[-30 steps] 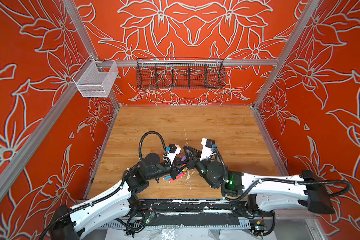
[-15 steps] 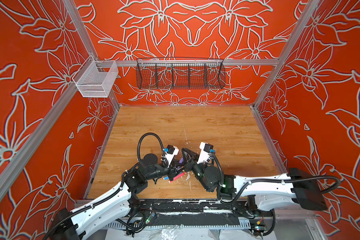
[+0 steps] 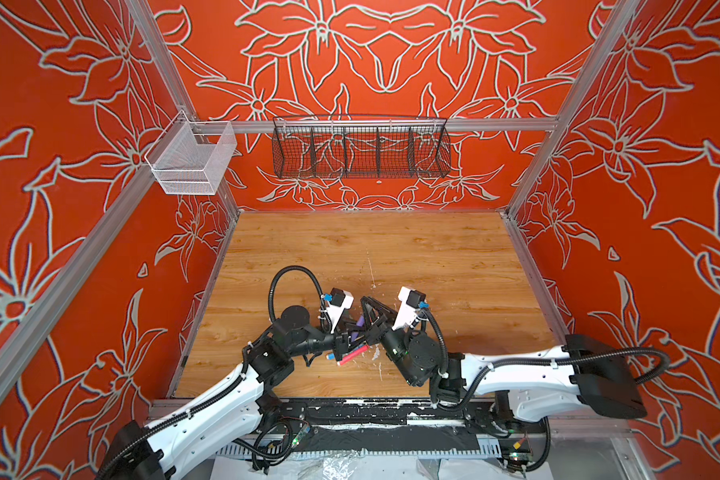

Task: Insert the pens into the pen caps
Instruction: 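Withdraw the right gripper to the side while the left lowers the capped marker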

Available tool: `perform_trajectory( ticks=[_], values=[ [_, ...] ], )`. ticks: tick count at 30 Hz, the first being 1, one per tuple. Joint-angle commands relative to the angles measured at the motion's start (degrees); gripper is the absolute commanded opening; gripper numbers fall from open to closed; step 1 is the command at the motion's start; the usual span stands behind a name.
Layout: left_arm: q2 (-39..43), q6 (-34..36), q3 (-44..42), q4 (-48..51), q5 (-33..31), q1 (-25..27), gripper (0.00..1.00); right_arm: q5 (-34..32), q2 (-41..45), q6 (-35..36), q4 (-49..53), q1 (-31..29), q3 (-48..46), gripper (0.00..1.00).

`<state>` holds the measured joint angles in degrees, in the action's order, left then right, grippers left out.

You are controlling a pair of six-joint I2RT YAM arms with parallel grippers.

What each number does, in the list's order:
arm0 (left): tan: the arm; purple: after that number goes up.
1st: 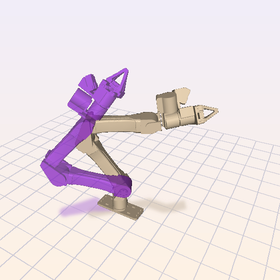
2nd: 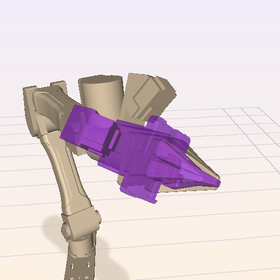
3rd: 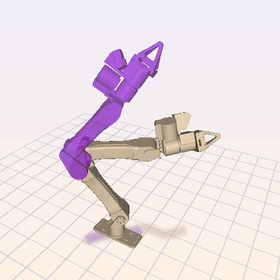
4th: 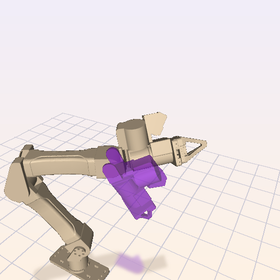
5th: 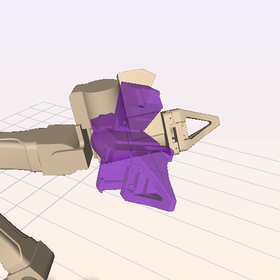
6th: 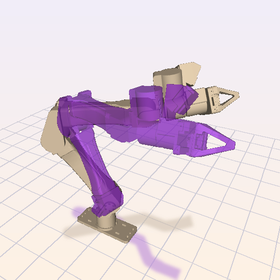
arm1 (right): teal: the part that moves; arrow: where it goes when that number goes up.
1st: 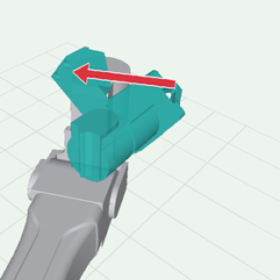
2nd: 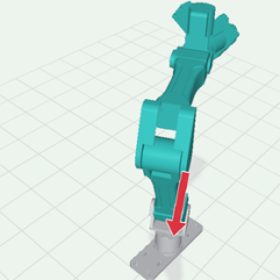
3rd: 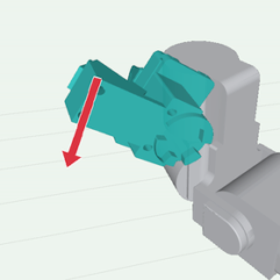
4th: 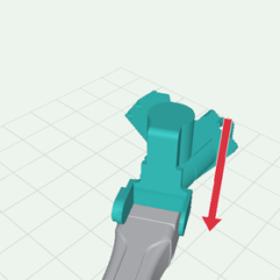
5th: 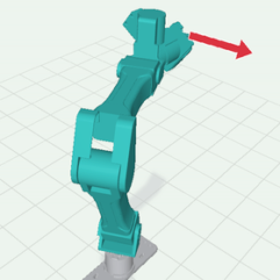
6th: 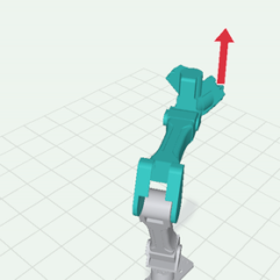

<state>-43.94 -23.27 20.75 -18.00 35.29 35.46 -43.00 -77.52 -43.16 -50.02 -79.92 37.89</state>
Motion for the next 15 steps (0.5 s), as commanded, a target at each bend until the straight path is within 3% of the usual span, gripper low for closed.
perform_trajectory(
  ticks=[1, 5, 10, 15],
  values=[
    [-1.26, -8.89, 3.03, -12.43, -20.49, -6.28, 0.0, 22.17, -2.08, 0.99, 6.36, -10.69, -1.32, 0.0],
    [0.14, -6.78, 3.84, -8.19, -24.0, -6.24, 0.0, 17.67, 1.51, 1.66, 12.28, -10.4, -0.88, 0.0],
    [0.27, -7.06, 5.44, -0.35, -34.05, -6.1, 0.0, 11.24, 9.2, 5.15, 34.7, -6.6, 6.93, 0.44],
    [-1.25, -16.0, 8.65, 18.88, -49.7, -6.06, 0.0, 9.63, 16.81, 8.25, 43.75, 0.61, 8.68, 0.67]
  ],
)
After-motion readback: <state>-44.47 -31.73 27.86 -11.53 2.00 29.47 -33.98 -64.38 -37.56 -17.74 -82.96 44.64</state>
